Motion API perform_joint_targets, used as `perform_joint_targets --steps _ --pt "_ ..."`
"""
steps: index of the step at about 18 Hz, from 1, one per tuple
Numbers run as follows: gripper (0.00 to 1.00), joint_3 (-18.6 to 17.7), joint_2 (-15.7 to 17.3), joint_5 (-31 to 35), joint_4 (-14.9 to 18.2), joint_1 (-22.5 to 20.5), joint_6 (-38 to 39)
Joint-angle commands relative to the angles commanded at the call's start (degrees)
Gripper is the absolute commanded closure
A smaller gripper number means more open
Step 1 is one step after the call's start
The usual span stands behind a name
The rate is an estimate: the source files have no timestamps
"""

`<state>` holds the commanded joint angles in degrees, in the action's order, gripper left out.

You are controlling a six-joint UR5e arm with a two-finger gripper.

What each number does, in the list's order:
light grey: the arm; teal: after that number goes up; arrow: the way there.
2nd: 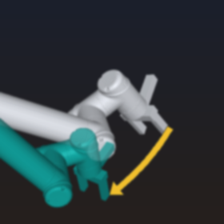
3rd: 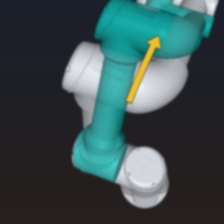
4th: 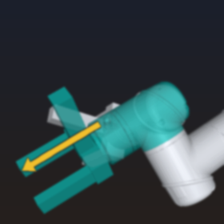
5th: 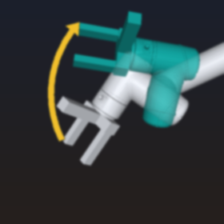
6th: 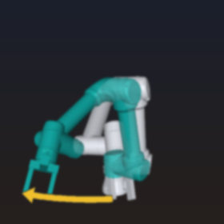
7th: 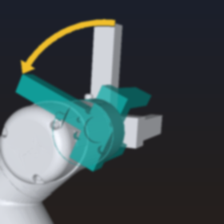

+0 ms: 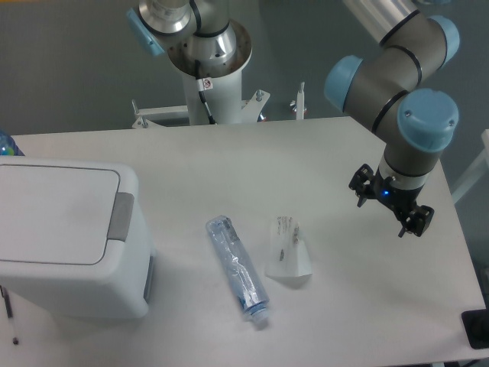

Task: Open the trash can

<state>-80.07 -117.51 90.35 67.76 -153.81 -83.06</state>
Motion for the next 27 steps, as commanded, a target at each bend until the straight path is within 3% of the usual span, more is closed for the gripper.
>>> perform_joint_targets --steps 5,10,17,20,23,27 --pt "0.00 -0.6 0.3 -1.5 -0.3 1.3 8.9" --pt "0.00 -0.6 0.4 -9.4 -2.5 1.9 19.4" --pt "0.00 0.8 1.6 -9.9 -3.3 2.5 27.7" --pt "0.00 3.4 1.6 -10.8 -2.6 4.0 31.4" --pt "0.00 6.1 2.4 -12.9 0.2 4.5 35.7" --pt "0.00 12.1 1.8 -14.9 3.2 8.2 44.6"
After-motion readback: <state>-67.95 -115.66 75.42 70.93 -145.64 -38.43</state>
